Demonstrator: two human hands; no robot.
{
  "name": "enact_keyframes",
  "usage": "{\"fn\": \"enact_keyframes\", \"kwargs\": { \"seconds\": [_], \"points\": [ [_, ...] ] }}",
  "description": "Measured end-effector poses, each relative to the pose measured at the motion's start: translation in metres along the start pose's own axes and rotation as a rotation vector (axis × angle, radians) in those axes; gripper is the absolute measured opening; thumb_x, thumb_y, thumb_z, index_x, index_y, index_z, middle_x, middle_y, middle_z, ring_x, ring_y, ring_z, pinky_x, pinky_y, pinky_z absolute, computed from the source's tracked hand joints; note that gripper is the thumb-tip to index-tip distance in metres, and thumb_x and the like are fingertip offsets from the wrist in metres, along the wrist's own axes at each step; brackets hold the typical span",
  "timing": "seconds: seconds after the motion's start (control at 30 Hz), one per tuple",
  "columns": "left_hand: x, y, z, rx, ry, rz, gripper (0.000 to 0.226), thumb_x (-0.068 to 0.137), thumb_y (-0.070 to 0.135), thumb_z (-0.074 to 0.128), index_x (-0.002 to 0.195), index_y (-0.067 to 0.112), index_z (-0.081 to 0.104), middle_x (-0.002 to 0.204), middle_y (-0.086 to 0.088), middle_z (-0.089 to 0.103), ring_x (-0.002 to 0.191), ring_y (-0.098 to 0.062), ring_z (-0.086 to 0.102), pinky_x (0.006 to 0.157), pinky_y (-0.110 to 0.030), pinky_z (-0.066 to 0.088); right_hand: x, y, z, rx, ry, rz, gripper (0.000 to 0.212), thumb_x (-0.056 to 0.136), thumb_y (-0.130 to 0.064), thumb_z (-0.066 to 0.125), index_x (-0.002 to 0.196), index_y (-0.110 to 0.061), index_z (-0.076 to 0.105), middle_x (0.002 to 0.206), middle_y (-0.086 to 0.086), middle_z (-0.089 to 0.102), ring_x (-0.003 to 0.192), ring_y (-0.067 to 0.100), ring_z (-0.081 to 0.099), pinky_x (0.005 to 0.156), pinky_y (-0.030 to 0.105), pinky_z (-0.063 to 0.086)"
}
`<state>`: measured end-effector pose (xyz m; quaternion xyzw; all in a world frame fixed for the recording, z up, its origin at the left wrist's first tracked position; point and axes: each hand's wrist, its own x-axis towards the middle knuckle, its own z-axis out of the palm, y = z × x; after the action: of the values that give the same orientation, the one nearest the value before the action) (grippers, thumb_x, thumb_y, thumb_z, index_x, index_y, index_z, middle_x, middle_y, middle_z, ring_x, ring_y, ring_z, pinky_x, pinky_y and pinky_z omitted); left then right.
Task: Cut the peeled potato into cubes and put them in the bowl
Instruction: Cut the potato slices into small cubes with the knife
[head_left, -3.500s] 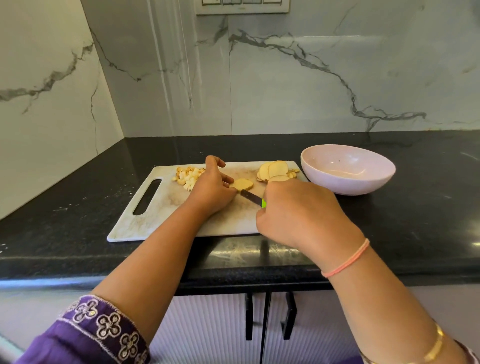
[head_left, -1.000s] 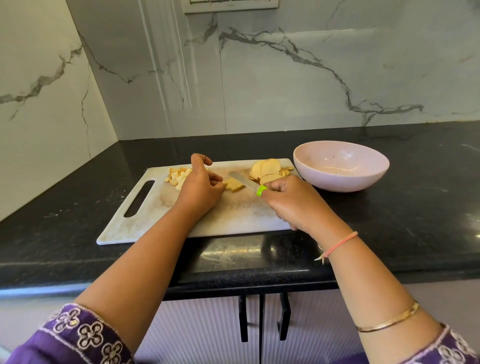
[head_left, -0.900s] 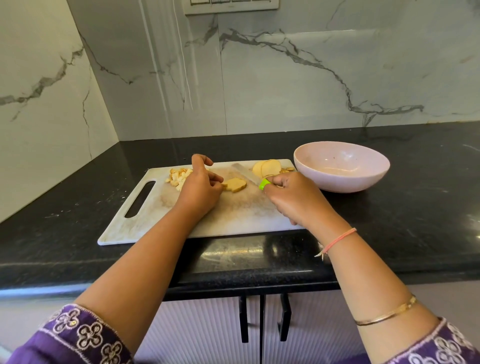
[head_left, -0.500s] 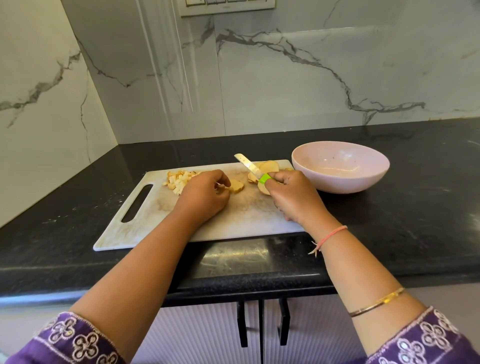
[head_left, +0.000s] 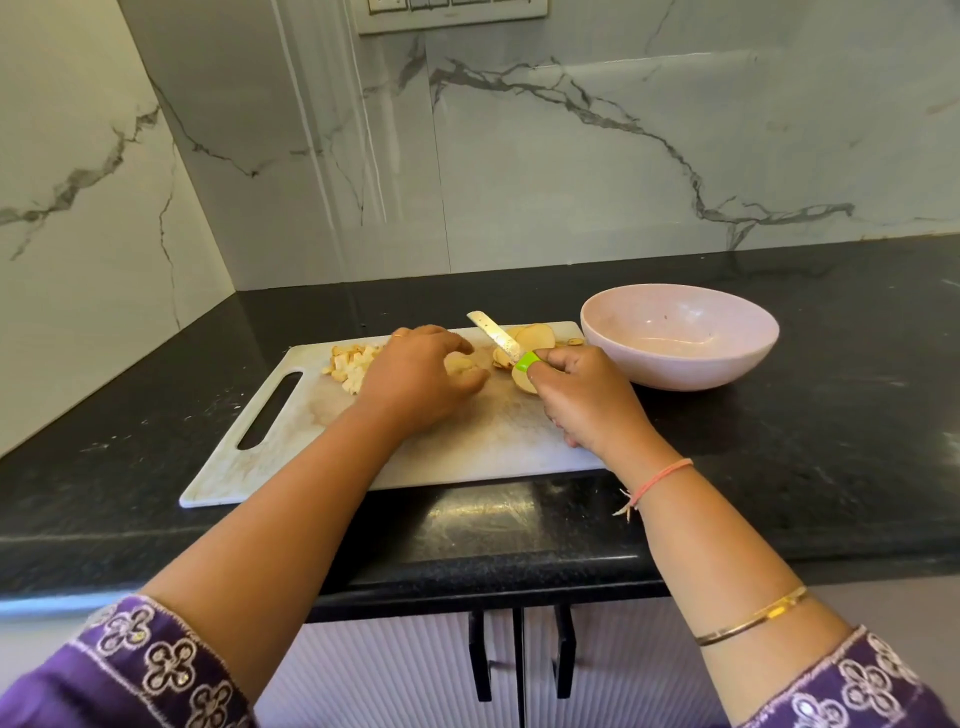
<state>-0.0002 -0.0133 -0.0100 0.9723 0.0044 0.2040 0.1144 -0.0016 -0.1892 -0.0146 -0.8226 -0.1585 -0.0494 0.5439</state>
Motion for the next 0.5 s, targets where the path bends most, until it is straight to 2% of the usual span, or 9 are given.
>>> {"fn": "enact_keyframes", "kwargs": {
  "seconds": [0.1, 0.23, 0.37, 0.5],
  "points": [
    [0.004, 0.003, 0.006, 0.010, -0.091, 0.037, 0.037, 0.090, 0.043, 0.055, 0.121, 0.025, 0.065, 0.122, 0.006, 0.064, 0.116, -0.017, 0.054, 0.095, -0.030, 0.044, 0.000, 0.001, 0.001, 0.020, 0.000, 0.019, 0.024, 0.092, -0.021, 0.050, 0.091, -0.007, 0.068, 0.043, -0.006, 0.037, 0.047, 0.014, 0.034, 0.050, 0.030, 0.028],
    [0.007, -0.003, 0.003, 0.039, -0.047, 0.011, 0.030, 0.094, 0.032, 0.051, 0.118, 0.023, 0.067, 0.113, 0.002, 0.069, 0.107, -0.018, 0.060, 0.087, -0.027, 0.046, -0.001, -0.001, 0.002, 0.049, -0.012, 0.041, 0.022, 0.091, -0.022, 0.050, 0.075, -0.024, 0.065, 0.033, -0.014, 0.032, 0.046, 0.013, 0.031, 0.048, 0.028, 0.026],
    [0.009, -0.021, -0.002, 0.107, -0.018, -0.049, 0.027, 0.093, 0.025, 0.050, 0.113, 0.019, 0.068, 0.105, -0.004, 0.070, 0.112, -0.026, 0.052, 0.083, -0.034, 0.047, -0.002, -0.002, -0.001, 0.051, -0.009, 0.037, 0.027, 0.091, -0.024, 0.052, 0.066, -0.032, 0.061, 0.036, -0.013, 0.033, 0.047, 0.014, 0.031, 0.050, 0.030, 0.027],
    [0.010, -0.037, -0.005, 0.077, 0.025, -0.094, 0.028, 0.093, 0.018, 0.050, 0.114, 0.019, 0.068, 0.110, -0.001, 0.069, 0.117, -0.026, 0.046, 0.088, -0.035, 0.044, -0.001, -0.002, -0.002, 0.053, -0.012, 0.025, 0.026, 0.091, -0.024, 0.052, 0.068, -0.030, 0.063, 0.037, -0.013, 0.032, 0.048, 0.014, 0.031, 0.051, 0.031, 0.026]
  ]
}}
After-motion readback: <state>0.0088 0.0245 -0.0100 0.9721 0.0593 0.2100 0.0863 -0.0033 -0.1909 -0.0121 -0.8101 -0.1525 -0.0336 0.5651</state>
